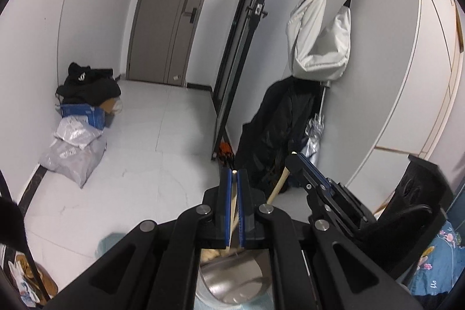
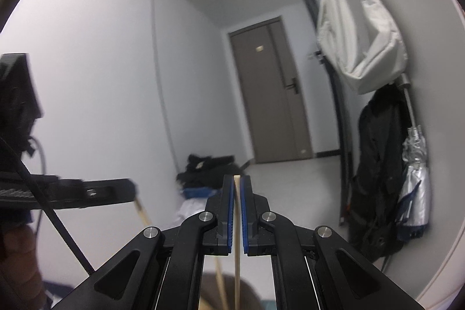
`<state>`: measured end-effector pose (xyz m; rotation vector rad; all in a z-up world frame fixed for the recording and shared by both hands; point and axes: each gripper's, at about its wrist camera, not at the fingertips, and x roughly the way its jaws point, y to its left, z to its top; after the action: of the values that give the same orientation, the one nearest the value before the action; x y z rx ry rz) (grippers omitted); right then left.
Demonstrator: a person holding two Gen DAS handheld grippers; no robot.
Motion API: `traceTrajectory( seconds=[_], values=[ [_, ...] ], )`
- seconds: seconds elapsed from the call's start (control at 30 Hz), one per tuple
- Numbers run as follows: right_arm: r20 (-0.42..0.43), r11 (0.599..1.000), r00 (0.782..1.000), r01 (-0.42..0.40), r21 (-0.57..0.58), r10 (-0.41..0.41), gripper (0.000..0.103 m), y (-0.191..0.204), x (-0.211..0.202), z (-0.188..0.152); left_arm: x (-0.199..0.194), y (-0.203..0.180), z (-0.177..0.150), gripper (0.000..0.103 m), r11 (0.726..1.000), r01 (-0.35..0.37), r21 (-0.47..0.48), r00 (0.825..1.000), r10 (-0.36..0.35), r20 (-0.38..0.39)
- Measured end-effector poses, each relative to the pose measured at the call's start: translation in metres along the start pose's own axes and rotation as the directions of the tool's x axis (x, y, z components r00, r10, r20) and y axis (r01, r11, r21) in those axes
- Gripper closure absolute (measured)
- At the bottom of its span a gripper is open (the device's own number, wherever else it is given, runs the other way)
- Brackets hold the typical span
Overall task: Organize utensils
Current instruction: 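Open both grippers to release the chopsticks into the holder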
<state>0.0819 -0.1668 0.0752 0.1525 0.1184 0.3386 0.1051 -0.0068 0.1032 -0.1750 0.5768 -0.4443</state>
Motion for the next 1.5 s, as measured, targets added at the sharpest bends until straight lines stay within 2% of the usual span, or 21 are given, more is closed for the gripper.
traceTrajectory(
  seconds=[0.1,0.17,0.23,0.33,0.4,0.43,0.47,0.5,0.6,0.67,0.7,0.73,0.83,0.9,1.07,1.13,1.2,1.37,1.5],
  values=[
    [-0.061,0.995,0.994,-0.094,-0.017,0.092,0.098,0.005,-0.010,-0.004,0.001,-0.001,-0.010,0.102,1.000,0.007,0.005,0.999,-0.007,-0.040],
    [-0.103,0.994,0.989,-0.106,-0.030,0.102,0.098,0.008,-0.014,-0.009,0.008,0.001,-0.016,0.102,1.000,-0.007,-0.022,0.994,0.004,-0.105],
    [-0.175,0.990,0.975,-0.141,-0.006,0.137,0.097,0.007,-0.014,-0.016,0.014,0.004,-0.021,0.102,0.999,-0.017,-0.052,0.987,0.008,-0.159],
    [-0.282,0.988,0.947,-0.149,0.030,0.151,0.096,0.008,-0.012,-0.027,0.019,0.006,-0.030,0.101,0.997,-0.032,-0.075,0.976,0.015,-0.215],
    [-0.308,0.988,0.939,-0.148,0.041,0.154,0.096,0.008,-0.016,-0.030,0.015,0.004,-0.035,0.086,0.996,-0.065,-0.066,0.973,0.049,-0.226],
    [-0.311,0.989,0.939,-0.137,0.046,0.145,0.096,0.008,-0.023,-0.030,0.010,0.002,-0.037,0.080,0.996,-0.068,-0.065,0.975,0.052,-0.218],
    [-0.306,0.990,0.942,-0.127,0.057,0.138,0.096,0.007,-0.030,-0.029,0.003,0.001,-0.039,0.062,0.995,-0.076,-0.066,0.976,0.061,-0.207],
    [-0.303,0.990,0.943,-0.119,0.070,0.135,0.095,0.006,-0.035,-0.029,-0.003,0.001,-0.040,0.048,0.993,-0.091,-0.072,0.978,0.076,-0.195],
    [-0.309,0.992,0.945,-0.084,0.096,0.110,0.092,0.004,-0.056,-0.028,-0.022,0.001,-0.043,0.041,0.988,-0.118,-0.102,0.983,0.101,-0.155],
    [-0.312,0.993,0.945,-0.067,0.100,0.095,0.084,0.006,-0.071,-0.029,-0.034,0.000,-0.046,0.036,0.981,-0.160,-0.111,0.979,0.142,-0.148],
    [-0.313,0.993,0.946,-0.060,0.099,0.088,0.076,0.007,-0.078,-0.030,-0.040,0.000,-0.049,0.032,0.978,-0.172,-0.117,0.978,0.156,-0.139],
    [-0.313,0.994,0.946,-0.055,0.099,0.084,0.068,0.008,-0.086,-0.030,-0.046,-0.001,-0.051,0.030,0.974,-0.188,-0.122,0.976,0.172,-0.130],
    [-0.305,0.994,0.950,-0.042,0.099,0.070,0.053,0.012,-0.105,-0.030,-0.054,-0.002,-0.060,0.027,0.963,-0.231,-0.139,0.970,0.217,-0.109],
    [-0.302,0.995,0.951,-0.033,0.097,0.061,0.047,0.014,-0.115,-0.031,-0.060,-0.002,-0.067,0.020,0.955,-0.252,-0.159,0.966,0.237,-0.104],
    [-0.323,0.995,0.946,-0.003,0.098,0.034,0.032,0.017,-0.134,-0.037,-0.066,-0.004,-0.082,0.018,0.934,-0.307,-0.184,0.951,0.295,-0.091],
    [-0.336,0.995,0.942,0.016,0.098,0.018,0.025,0.017,-0.142,-0.041,-0.068,-0.004,-0.089,0.013,0.927,-0.326,-0.184,0.945,0.314,-0.091],
    [-0.346,0.994,0.938,0.031,0.105,0.008,0.021,0.016,-0.144,-0.045,-0.071,-0.005,-0.095,0.007,0.927,-0.329,-0.178,0.944,0.318,-0.088],
    [-0.363,0.993,0.931,0.084,0.085,-0.047,0.016,0.011,-0.150,-0.058,-0.073,-0.010,-0.112,0.004,0.925,-0.354,-0.136,0.935,0.351,-0.045],
    [-0.390,0.992,0.918,0.106,0.067,-0.072,0.014,0.011,-0.153,-0.069,-0.071,-0.003,-0.124,0.003,0.916,-0.369,-0.157,0.929,0.368,-0.040]
  ],
)
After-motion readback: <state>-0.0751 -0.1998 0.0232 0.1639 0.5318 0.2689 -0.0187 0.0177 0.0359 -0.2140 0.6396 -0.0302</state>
